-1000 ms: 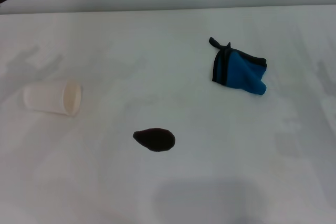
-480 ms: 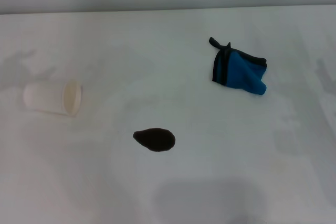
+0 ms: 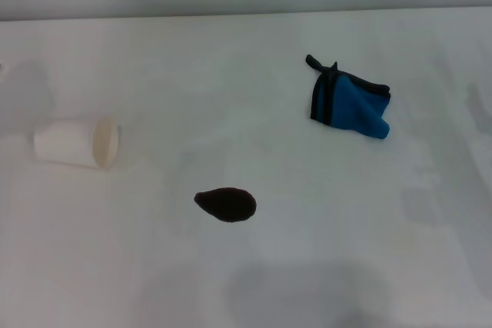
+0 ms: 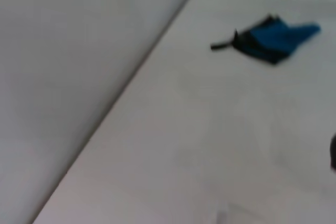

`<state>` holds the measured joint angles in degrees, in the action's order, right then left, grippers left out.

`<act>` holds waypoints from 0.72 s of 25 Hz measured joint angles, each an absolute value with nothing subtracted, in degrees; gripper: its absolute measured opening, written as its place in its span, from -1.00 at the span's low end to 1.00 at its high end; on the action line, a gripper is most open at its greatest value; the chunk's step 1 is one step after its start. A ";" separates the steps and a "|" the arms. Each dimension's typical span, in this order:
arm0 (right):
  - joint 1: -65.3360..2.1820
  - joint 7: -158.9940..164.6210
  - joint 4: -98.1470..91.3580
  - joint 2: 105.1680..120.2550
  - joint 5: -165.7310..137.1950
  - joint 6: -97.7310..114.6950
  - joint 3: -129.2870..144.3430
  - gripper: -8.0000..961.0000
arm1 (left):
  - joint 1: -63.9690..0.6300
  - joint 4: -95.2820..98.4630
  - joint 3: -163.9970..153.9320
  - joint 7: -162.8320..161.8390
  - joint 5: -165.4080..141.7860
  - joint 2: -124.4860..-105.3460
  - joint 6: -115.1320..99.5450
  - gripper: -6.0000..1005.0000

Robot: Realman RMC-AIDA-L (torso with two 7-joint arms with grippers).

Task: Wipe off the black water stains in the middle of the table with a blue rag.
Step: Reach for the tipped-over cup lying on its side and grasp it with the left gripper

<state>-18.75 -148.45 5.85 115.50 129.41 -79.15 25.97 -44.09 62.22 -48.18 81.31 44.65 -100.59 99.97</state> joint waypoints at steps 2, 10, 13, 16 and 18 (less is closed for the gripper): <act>-18.90 -148.45 5.81 115.53 129.46 -79.10 25.93 0.76 | -45.27 62.52 -49.02 83.67 41.19 -101.54 100.17 0.71; -19.77 -148.44 5.79 115.65 129.64 -78.52 23.82 0.76 | -47.22 65.69 -54.55 91.08 29.45 -107.19 96.68 0.71; -19.90 -148.17 5.80 115.67 129.64 -78.49 22.69 0.76 | -47.14 66.29 -54.80 94.93 26.95 -109.55 95.31 0.71; -19.94 -148.01 5.88 115.74 129.64 -78.51 21.21 0.76 | -46.83 66.31 -54.82 98.08 26.47 -111.03 94.42 0.71; -20.01 -148.00 6.05 115.75 129.64 -78.54 20.42 0.76 | -46.71 66.23 -54.88 99.79 26.11 -111.71 93.84 0.71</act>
